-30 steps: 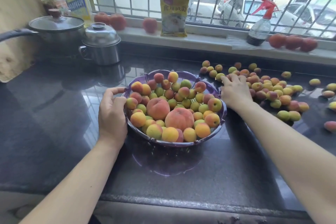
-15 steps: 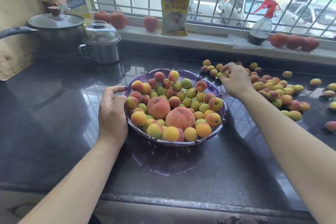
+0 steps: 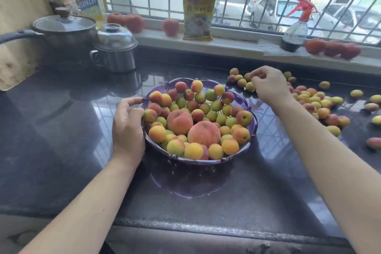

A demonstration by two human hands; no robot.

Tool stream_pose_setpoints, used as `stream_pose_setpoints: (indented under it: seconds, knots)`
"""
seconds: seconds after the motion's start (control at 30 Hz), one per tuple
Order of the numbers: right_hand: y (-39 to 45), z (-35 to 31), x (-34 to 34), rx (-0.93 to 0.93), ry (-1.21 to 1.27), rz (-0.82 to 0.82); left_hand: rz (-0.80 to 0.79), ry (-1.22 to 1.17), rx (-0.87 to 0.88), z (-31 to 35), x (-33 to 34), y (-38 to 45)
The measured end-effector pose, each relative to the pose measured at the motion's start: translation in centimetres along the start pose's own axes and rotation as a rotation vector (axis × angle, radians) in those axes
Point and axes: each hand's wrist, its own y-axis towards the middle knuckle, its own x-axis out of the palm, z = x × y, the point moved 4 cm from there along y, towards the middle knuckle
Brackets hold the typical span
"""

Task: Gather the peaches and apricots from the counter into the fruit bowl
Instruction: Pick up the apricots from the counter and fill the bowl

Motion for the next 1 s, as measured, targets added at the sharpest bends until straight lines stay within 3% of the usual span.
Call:
stream_pose_setpoints:
  seconds: [0.1,0.17,0.5,0.67,1.0]
  knots:
    - [1.0,5.2,1.4,0.038,-0.405,-0.069,0.000,-0.011,0.007,-0.1,0.0,0.0]
    - [0.9,7.0,2.7,0.002,-0.492,-0.116,0.006,-0.006,0.016,-0.1,0.1,0.1]
    - [2.7,6.1,5.5,-0.187,-0.609,-0.115,0.007,0.003,0.047,-0.2,0.1,0.2]
    - [3.0,6.3,5.0,-0.105,-0.561,-0.016,0.015,0.005,0.053,-0.1,0.1,0.1]
    - [1.9,5.6,4.6,-0.131,-0.414,-0.025,0.014,0.025,0.028,0.2,0.2,0.1]
